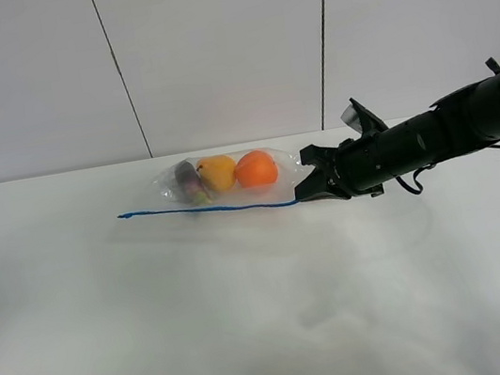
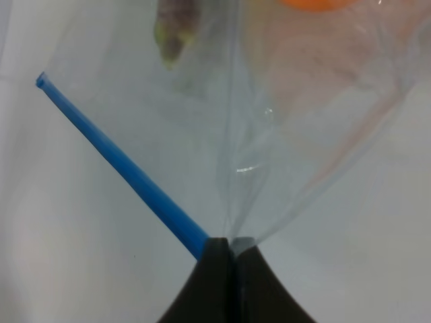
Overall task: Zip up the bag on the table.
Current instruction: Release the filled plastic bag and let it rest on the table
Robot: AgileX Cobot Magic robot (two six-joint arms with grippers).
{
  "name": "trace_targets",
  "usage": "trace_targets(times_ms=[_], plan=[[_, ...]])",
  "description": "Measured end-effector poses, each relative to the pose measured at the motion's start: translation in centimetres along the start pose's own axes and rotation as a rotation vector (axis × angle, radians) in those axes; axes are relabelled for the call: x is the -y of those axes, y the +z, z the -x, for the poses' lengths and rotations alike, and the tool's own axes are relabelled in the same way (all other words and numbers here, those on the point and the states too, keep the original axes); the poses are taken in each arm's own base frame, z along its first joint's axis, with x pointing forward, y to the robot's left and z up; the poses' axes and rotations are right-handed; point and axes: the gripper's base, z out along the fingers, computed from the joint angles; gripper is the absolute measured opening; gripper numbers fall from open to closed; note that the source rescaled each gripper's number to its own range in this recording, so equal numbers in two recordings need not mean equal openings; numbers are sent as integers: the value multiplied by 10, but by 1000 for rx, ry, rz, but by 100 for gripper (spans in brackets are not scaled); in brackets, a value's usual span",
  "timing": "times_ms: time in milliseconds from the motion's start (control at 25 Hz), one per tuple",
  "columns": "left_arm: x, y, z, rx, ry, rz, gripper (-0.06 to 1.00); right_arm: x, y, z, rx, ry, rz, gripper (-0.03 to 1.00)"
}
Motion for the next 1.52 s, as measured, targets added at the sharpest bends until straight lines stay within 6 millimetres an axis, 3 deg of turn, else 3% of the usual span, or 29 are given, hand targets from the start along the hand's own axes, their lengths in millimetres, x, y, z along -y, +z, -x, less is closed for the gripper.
trace_targets(times_ms=[240, 560, 1520], plan=[[1, -6, -10, 24, -51, -35, 60, 0, 0, 0, -2, -3, -1, 0], [2, 9, -41, -28, -61, -46, 60, 0, 0, 0, -4, -5, -2, 0], [7, 20, -55, -113, -28, -84, 60, 0, 0, 0, -4, -5, -2, 0]])
